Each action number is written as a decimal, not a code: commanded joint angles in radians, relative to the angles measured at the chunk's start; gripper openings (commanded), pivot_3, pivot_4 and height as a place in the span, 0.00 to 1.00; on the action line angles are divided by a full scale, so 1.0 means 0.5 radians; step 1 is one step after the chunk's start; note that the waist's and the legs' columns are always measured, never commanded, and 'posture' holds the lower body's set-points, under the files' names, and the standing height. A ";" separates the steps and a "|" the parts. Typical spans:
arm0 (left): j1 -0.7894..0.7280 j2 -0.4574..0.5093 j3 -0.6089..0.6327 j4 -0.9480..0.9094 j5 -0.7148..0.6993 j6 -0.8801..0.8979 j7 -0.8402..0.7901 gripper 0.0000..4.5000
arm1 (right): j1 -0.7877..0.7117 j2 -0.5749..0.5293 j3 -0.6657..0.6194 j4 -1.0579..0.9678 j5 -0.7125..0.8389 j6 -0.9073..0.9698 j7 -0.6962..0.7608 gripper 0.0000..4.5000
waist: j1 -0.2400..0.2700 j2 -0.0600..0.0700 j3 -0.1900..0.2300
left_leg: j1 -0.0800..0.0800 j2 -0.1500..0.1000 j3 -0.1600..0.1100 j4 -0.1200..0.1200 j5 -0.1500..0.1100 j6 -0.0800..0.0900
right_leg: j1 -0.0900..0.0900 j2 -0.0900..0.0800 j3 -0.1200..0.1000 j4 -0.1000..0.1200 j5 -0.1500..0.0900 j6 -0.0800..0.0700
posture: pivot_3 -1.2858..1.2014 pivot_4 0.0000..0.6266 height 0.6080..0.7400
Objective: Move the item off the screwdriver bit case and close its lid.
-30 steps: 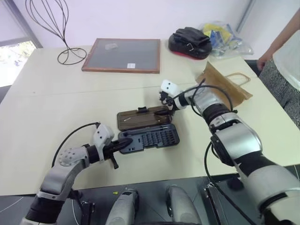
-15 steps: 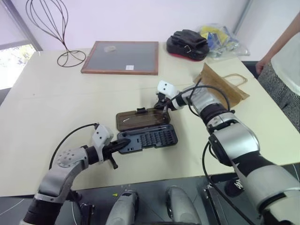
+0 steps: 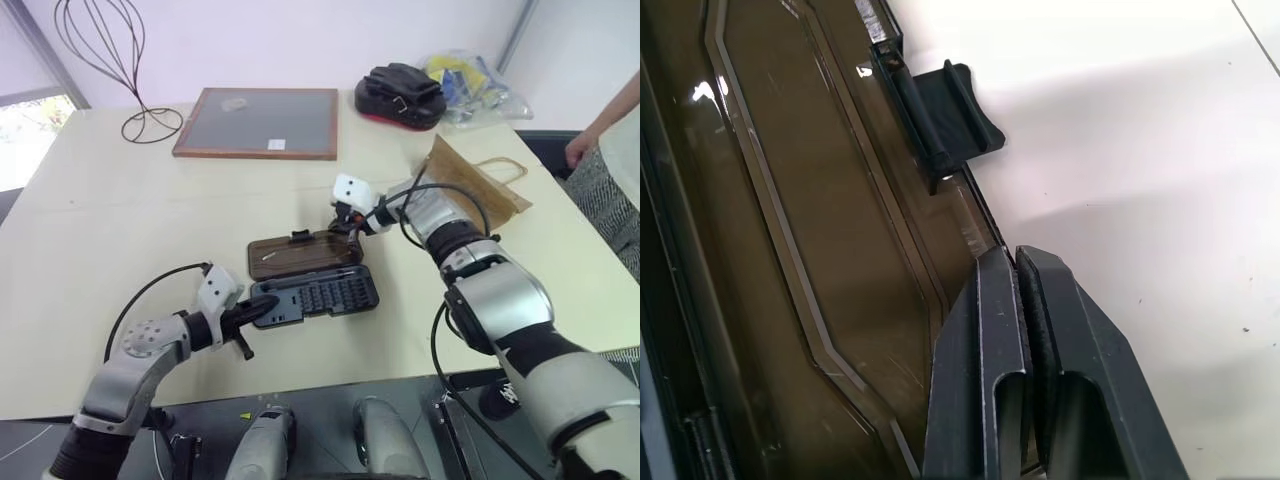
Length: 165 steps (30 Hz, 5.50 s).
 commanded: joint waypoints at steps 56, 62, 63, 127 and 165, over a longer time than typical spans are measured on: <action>0.150 -0.022 0.119 -0.200 0.006 0.057 0.159 0.00 | 0.072 0.224 -0.039 0.185 -0.162 0.145 -0.177 0.01 | -0.024 -0.005 -0.011 | 0.034 0.011 -0.004 -0.016 0.000 0.000 | 0.027 0.016 -0.002 -0.002 -0.009 -0.022 | 0.52 0.24 0.95; 0.161 -0.024 0.119 -0.153 0.019 0.010 0.145 0.00 | 0.086 0.231 -0.013 0.184 -0.192 0.118 -0.176 0.01 | -0.024 -0.005 -0.011 | 0.034 0.011 -0.005 -0.016 0.000 -0.001 | 0.027 0.017 -0.002 -0.002 -0.009 -0.022 | 0.52 0.24 0.95; 0.166 -0.024 0.121 -0.150 0.021 0.003 0.144 0.00 | 0.089 0.233 -0.011 0.184 -0.197 0.114 -0.172 0.01 | -0.024 -0.005 -0.011 | 0.034 0.011 -0.005 -0.016 0.000 -0.001 | 0.027 0.016 -0.002 -0.002 -0.009 -0.022 | 0.52 0.24 0.95; -1.147 -0.023 0.747 1.260 0.017 -0.233 0.429 0.00 | 0.688 -0.210 0.193 -2.247 -0.162 0.391 0.001 0.01 | 0.031 -0.010 -0.029 | -0.004 0.012 -0.008 -0.014 -0.007 -0.016 | -0.014 0.018 -0.006 0.001 -0.019 -0.023 | 0.52 0.24 0.95; -1.055 -0.074 0.357 1.490 0.092 -0.023 -0.365 0.00 | 0.617 -0.250 0.222 -2.179 -0.121 0.434 -0.100 0.63 | 0.030 -0.013 -0.028 | -0.006 0.011 -0.008 -0.012 -0.007 -0.017 | -0.015 0.018 -0.007 0.003 -0.017 -0.022 | 0.52 0.24 0.95</action>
